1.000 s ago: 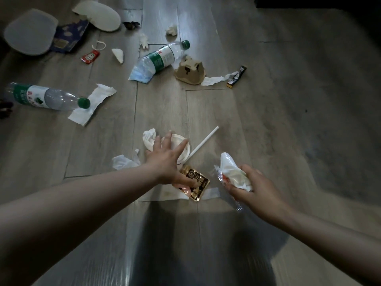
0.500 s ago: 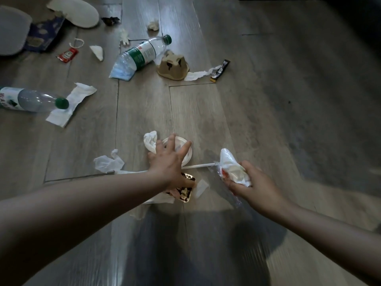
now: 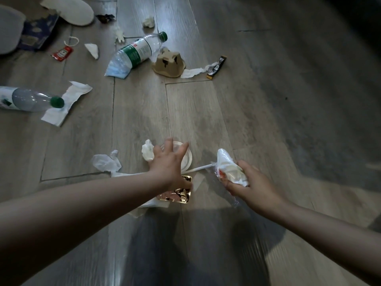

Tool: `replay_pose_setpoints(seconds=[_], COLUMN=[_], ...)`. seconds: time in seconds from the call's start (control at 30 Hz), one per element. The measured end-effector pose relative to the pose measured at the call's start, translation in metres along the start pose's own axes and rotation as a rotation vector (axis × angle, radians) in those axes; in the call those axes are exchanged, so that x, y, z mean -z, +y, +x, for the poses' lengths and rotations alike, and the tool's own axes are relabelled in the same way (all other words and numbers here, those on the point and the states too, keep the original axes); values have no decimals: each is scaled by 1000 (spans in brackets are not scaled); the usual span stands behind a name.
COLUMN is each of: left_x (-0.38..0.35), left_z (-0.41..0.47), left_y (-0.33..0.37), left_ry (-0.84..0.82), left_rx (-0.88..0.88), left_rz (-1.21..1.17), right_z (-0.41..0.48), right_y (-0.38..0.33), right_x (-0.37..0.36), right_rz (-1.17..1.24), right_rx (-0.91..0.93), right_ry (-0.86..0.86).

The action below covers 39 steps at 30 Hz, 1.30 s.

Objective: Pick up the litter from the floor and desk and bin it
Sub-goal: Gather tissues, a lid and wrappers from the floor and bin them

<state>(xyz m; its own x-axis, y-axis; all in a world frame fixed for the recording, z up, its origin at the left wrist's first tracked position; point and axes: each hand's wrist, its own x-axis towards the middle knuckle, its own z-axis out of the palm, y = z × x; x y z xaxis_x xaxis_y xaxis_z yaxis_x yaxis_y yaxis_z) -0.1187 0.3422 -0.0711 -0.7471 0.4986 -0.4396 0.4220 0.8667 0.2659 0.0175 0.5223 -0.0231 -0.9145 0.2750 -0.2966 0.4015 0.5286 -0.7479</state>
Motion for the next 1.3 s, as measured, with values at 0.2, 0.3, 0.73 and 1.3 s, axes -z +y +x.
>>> replay_pose_setpoints(seconds=[0.2,0.3,0.73,1.3], left_x=[-9,-10,-10,14], left_z=[-5,-5,0,21], left_y=[6,7,30,2], left_ry=[25,21,13,-15], left_rx=[5,10,50,-49], left_rz=[-141,-165,16,-227], right_z=[0,-1,-8,-8], right_y=[1,3,9,8], right_x=[4,6,12,20], right_rz=[-7,-24,19,46], right_rx=[-1,7,-27,-62], right_ry=[-3,3,6,36])
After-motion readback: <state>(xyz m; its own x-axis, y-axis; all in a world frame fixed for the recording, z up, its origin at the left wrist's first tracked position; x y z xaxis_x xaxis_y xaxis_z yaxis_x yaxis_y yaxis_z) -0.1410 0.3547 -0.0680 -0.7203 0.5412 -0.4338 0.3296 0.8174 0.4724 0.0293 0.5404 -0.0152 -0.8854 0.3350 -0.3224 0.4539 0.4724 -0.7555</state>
